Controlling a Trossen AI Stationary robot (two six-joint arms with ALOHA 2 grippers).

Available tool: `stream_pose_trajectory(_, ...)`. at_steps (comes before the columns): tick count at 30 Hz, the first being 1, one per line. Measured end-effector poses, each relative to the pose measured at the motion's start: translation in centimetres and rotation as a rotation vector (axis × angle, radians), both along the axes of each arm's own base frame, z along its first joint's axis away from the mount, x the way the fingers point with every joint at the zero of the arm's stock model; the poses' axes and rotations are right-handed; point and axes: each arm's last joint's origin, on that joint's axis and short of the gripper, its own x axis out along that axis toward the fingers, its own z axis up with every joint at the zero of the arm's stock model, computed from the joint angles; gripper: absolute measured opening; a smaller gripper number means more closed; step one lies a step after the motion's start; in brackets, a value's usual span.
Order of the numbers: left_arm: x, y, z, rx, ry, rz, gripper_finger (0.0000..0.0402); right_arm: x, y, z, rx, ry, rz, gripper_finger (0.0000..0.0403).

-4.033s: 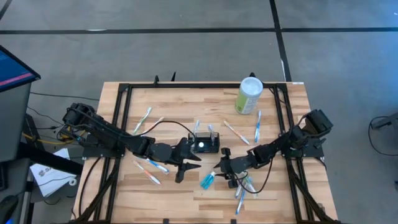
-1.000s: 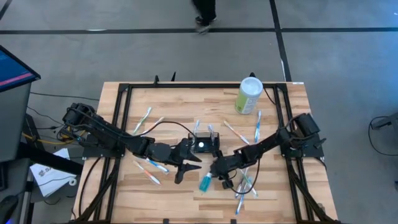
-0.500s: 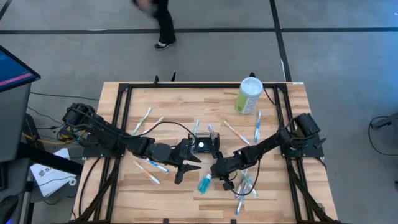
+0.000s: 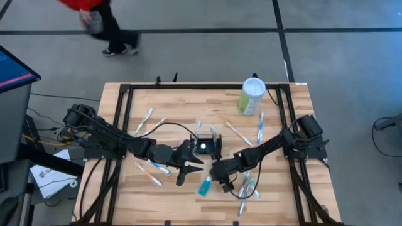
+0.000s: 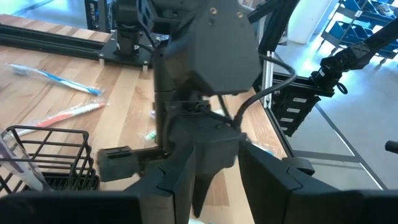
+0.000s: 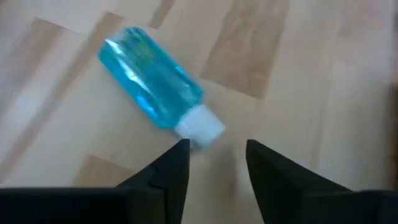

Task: Pick & Place toothbrushing station
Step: Put the mouthwash bottle into the middle compartment of the organizer

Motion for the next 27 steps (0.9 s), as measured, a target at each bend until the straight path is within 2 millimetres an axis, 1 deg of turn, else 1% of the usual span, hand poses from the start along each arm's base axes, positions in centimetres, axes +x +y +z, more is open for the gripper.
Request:
stream_pose_trajectory(6, 0.0, 0.0, 0.0, 0.001, 0.0, 0.0, 0.0117, 0.2, -0.1, 0.1, -0.008, -0.021, 0.018, 0.0184)
stream_pose_trajectory(10, 0.0, 0.0, 0.0, 0.003, 0.0, -0.001, 0.0117, 0.2, 0.0, 0.1, -0.037, -0.034, 0.055, 0.0191)
stream_pose_trajectory(13, 0.0, 0.0, 0.0, 0.003, 0.0, -0.001, 0.0117, 0.2, 0.0, 0.2, -0.046, -0.039, 0.068, 0.0187)
stream_pose_trajectory(18, 0.0, 0.0, 0.0, 0.004, 0.0, 0.0, 0.0117, 0.3, 0.1, 0.1, -0.009, -0.043, 0.101, 0.0172)
stream_pose_trajectory(24, 0.0, 0.0, 0.0, 0.003, -0.001, 0.0, 0.0117, 0.8, 0.3, -0.7, -0.012, -0.068, 0.118, 0.016)
stream_pose_trajectory(27, 0.0, 0.0, 0.0, 0.003, 0.0, 0.0, 0.0117, 0.7, 0.3, -1.2, -0.014, -0.043, 0.118, 0.0157)
